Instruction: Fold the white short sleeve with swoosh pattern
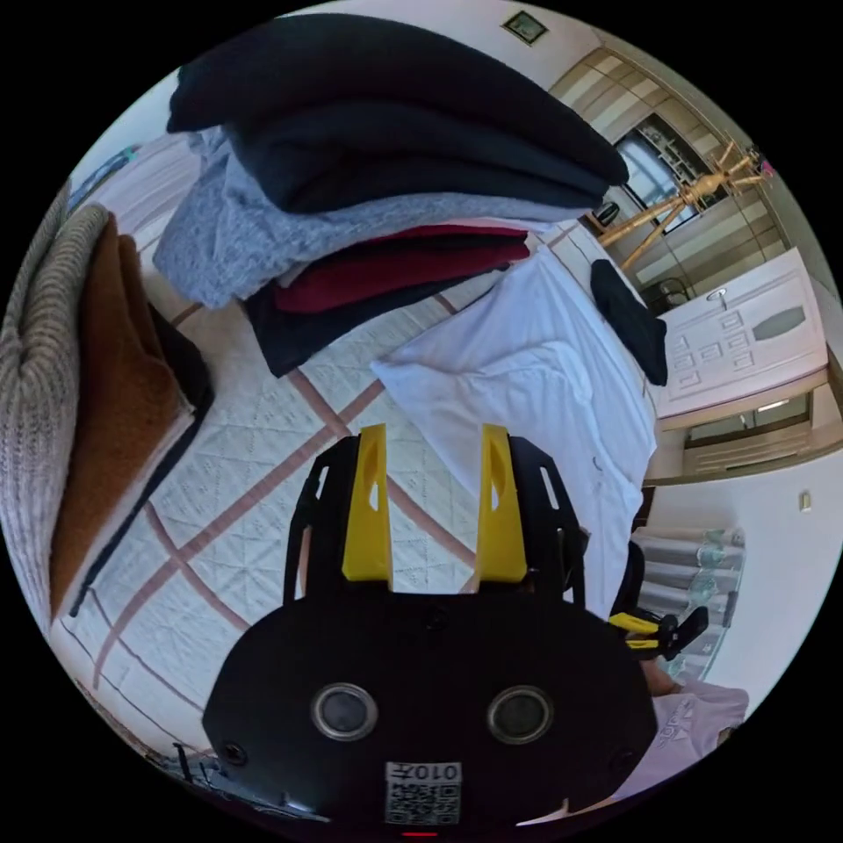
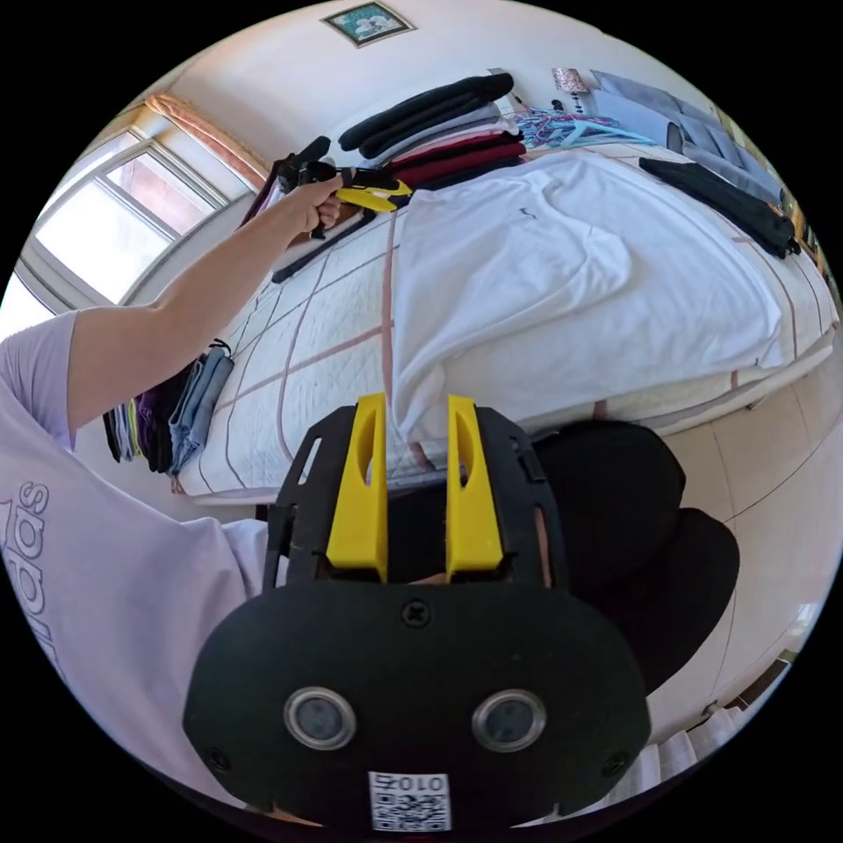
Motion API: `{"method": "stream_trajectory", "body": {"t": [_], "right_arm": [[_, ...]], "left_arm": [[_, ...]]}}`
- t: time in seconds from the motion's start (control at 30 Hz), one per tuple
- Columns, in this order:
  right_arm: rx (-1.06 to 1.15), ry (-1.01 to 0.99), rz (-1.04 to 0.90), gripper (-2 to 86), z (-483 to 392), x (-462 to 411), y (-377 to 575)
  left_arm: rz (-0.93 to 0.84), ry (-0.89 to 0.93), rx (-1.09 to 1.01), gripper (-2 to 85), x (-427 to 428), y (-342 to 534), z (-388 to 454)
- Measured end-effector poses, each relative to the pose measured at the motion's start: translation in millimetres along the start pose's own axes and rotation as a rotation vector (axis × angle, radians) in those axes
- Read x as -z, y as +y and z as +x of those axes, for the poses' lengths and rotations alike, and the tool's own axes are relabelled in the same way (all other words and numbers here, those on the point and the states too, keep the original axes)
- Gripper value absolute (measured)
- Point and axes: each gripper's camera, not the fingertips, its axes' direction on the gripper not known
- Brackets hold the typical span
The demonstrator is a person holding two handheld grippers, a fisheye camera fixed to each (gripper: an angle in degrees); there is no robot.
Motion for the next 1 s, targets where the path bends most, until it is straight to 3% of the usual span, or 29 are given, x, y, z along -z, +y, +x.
{"method": "stream_trajectory", "body": {"t": [0.17, 0.27, 0.47, 0.7, 0.9, 1.0], "right_arm": [[-0.015, 0.032, -0.013, 9.1, -6.2, -11.5, -9.2], [-0.009, 0.053, -0.033, 7.9, -9.5, -24.1, -15.5], [-0.029, -0.047, -0.026, 4.3, 3.4, -22.7, -1.5], [-0.104, -0.267, -0.001, 4.1, 40.8, -18.3, 18.4], [-0.102, -0.242, -0.027, 4.9, 43.3, -42.0, 26.8], [-0.062, -0.116, -0.021, 6.7, 29.1, -33.7, 33.9]], "left_arm": [[-0.05, 0.012, 0.037, 11.1, -18.3, -11.5, -14.0], [-0.018, -0.041, 0.071, 6.7, -17.0, -9.1, -21.9], [0.06, 0.053, 0.02, 1.0, 6.3, -1.3, -44.0], [0.049, 0.048, -0.022, 0.4, 13.6, -2.8, -67.9], [0.041, 0.115, 0.036, 2.1, -10.3, 8.0, -94.7], [0.074, 0.055, 0.006, 3.8, 0.9, 19.3, -97.0]]}}
